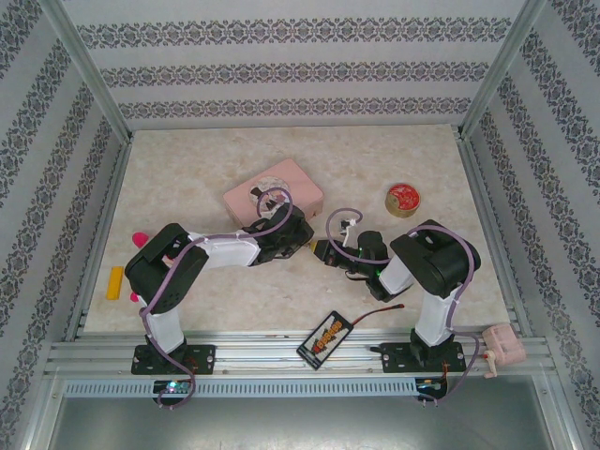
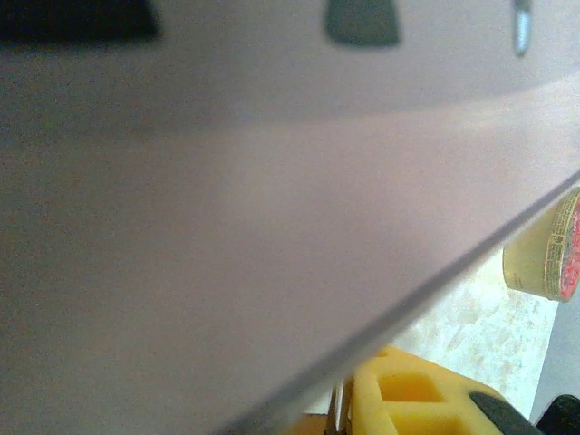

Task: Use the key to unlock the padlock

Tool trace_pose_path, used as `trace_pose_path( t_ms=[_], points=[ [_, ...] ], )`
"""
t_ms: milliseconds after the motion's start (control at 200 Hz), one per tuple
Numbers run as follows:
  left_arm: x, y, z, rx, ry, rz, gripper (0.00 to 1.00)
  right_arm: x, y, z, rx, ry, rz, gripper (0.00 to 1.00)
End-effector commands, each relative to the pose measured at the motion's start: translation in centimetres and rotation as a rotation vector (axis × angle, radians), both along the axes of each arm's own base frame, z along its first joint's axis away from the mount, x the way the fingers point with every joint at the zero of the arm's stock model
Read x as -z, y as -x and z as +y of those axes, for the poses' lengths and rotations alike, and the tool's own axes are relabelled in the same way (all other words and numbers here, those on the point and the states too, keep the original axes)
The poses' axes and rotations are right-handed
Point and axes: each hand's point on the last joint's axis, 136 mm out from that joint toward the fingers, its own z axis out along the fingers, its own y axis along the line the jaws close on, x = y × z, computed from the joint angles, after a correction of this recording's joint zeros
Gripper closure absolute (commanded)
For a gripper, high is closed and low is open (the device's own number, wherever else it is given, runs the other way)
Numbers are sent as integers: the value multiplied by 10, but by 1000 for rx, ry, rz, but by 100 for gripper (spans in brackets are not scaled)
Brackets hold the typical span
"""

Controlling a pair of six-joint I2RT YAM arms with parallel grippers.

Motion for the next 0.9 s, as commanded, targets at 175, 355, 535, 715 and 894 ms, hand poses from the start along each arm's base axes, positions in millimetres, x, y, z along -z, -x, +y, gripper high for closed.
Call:
trace_pose_path(
  t_ms=[175, 355, 535, 715, 894],
  points=[
    [-6, 7, -11, 23, 79, 41, 89, -21, -14, 4, 21, -53, -62, 82],
    [-8, 7, -9, 18, 78, 32, 89, -22, -14, 3, 25, -58, -59, 83],
    [-14, 5, -10, 25, 90, 7, 78, -22, -14, 2, 33, -66, -54, 94],
    [-26, 2, -6, 31, 77, -62, 52, -26, -15, 0, 53, -95, -26, 96],
    [-45, -2, 2, 31, 81, -192, 47, -26, -18, -2, 76, -136, 29, 96]
  ],
)
